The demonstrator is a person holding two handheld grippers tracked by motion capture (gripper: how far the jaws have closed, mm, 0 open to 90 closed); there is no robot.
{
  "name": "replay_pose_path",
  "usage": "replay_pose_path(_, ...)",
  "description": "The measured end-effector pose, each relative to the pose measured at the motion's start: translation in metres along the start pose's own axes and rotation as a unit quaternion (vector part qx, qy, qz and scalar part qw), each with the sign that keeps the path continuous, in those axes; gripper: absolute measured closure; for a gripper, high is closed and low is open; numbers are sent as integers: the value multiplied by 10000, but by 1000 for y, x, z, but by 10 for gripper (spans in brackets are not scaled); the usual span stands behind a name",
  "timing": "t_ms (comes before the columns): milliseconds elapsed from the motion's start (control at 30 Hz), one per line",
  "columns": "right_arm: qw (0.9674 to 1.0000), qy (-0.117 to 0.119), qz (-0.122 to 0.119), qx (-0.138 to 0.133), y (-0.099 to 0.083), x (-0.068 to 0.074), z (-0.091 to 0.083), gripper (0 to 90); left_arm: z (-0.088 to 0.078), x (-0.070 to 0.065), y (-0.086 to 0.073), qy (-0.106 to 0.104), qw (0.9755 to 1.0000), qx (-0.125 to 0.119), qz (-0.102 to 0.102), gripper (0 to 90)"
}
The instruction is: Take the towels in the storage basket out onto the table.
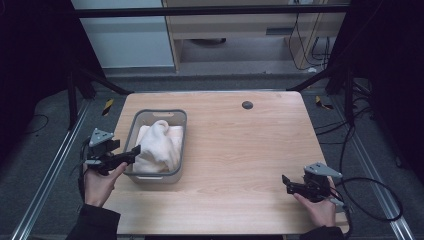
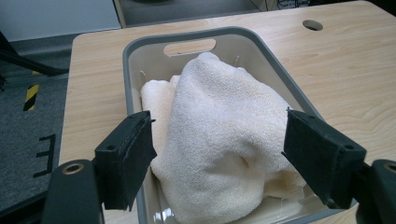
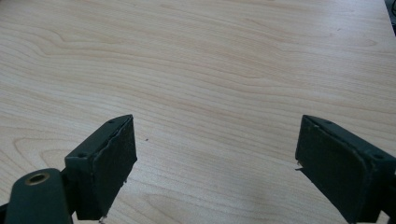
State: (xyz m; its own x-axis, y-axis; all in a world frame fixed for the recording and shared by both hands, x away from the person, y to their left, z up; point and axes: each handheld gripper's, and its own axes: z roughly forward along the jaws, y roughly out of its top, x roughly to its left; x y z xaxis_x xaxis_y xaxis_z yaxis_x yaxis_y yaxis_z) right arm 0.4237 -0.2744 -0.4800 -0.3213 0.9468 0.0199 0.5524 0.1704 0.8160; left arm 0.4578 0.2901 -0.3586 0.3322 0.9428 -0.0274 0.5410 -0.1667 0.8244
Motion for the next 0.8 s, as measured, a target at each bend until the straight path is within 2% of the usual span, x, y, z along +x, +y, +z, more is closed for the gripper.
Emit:
replay_pose_path(333,10000,44,7,82,0,0,2,115,19,-9,9,-41,9995,256,153,215)
replay_pose_path(800,9999,43,-19,115,1,-1,3,107,41,-21,22,-59,9977,572,365,186)
